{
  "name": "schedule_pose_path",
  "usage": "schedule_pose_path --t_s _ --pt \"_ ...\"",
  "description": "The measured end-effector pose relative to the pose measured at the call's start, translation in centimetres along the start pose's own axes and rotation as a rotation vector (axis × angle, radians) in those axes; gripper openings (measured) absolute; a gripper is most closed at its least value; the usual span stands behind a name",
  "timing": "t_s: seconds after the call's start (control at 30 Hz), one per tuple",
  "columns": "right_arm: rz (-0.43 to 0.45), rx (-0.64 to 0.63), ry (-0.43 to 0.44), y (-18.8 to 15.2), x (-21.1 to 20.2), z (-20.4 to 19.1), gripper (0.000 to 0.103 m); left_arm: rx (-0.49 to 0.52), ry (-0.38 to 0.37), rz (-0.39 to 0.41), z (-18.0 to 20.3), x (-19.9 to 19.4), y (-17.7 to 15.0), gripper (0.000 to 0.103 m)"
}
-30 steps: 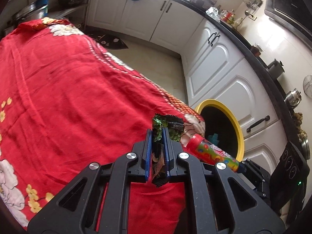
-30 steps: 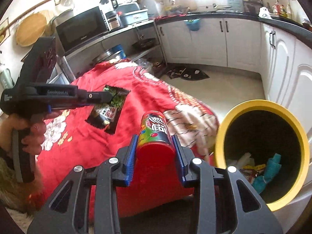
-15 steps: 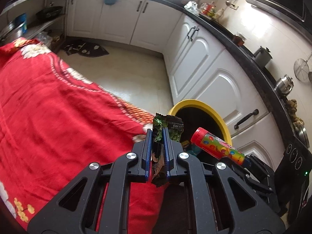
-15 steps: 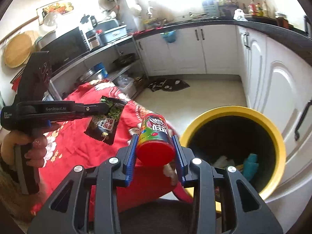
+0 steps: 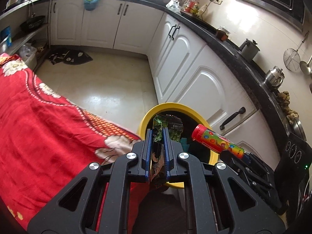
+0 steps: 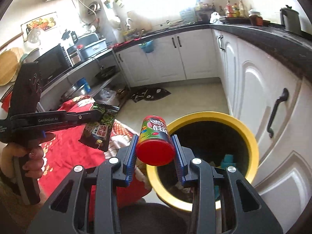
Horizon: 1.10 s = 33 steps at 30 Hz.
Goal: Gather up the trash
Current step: 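Carry the green packet and red can over the yellow bin with both tools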
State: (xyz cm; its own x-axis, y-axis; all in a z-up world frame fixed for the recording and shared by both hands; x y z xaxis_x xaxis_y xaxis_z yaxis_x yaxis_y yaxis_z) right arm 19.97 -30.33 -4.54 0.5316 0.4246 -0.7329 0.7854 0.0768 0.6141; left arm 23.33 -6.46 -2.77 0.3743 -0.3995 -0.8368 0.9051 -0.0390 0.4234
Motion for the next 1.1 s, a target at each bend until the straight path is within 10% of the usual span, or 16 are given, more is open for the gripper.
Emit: schedule_pose_path --t_s 1.1 --pt "-0.016 0.104 -0.180 -1.9 1.3 5.3 0.033 0.080 0.051 0.039 4.5 5.5 0.3 0.007"
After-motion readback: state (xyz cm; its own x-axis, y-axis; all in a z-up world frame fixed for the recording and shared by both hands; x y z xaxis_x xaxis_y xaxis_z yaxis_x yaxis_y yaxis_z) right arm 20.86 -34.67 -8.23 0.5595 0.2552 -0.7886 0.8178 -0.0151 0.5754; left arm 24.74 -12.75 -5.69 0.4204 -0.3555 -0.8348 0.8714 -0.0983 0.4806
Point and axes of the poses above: each gripper's, at about its wrist camera, not at the fingertips, and x roughly the way its jaws point, z to its right, y to its top, the point moved 1 cm from there along x, roughly the way its jaws point, and after that the axes turned 14 degrees about -z, right-handed, at the moved point
